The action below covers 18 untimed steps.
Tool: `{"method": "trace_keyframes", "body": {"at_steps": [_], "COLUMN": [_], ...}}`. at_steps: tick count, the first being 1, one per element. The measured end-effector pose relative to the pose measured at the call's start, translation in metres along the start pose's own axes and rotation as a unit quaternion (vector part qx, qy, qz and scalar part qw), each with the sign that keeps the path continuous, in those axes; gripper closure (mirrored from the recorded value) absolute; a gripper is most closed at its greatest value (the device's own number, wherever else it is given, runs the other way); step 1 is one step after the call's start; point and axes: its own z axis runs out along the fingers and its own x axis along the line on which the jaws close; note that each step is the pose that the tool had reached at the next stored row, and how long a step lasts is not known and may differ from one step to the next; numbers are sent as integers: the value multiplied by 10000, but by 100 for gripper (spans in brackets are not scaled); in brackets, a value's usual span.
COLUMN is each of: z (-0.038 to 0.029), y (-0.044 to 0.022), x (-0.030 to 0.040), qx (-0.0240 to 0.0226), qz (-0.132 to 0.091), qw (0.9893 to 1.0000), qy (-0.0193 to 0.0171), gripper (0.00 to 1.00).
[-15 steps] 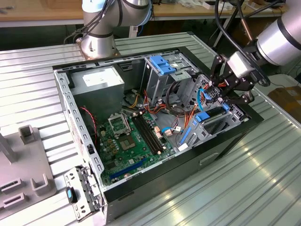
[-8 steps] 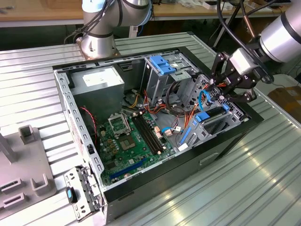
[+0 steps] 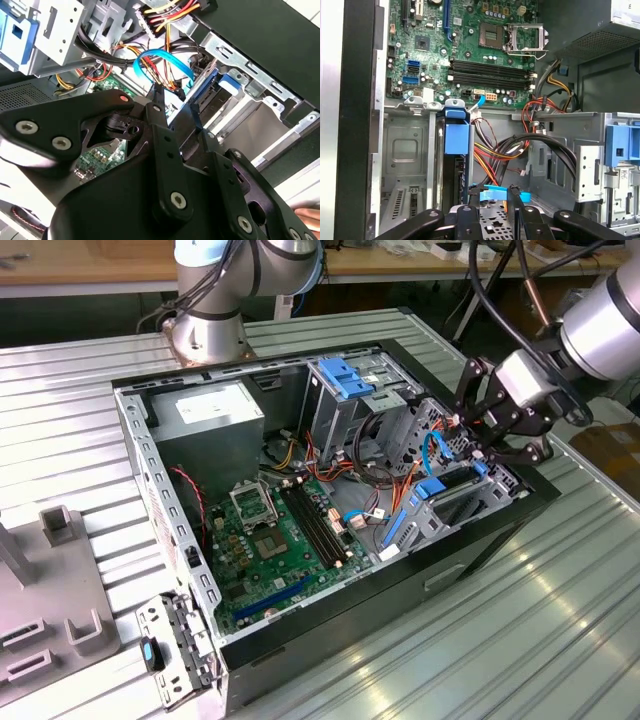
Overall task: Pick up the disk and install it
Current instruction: 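Insert the first disk wire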
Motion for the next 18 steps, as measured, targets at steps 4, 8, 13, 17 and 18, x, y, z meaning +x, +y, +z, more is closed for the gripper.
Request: {"method": "trace_keyframes", "body": {"at_steps": [4, 8, 13, 17, 18], "z": [5, 56, 122, 155, 158], "y": [0, -1, -3, -4, -4], "x": [1, 17, 37, 47, 48], "qx": [-3, -12, -14, -14, -14], "qz": [1, 8, -8, -8, -8], "qw": [10000, 9999, 9999, 9999, 9999], "qy": [22, 172, 122, 118, 118], "gripper": [65, 65, 65, 65, 65]}}
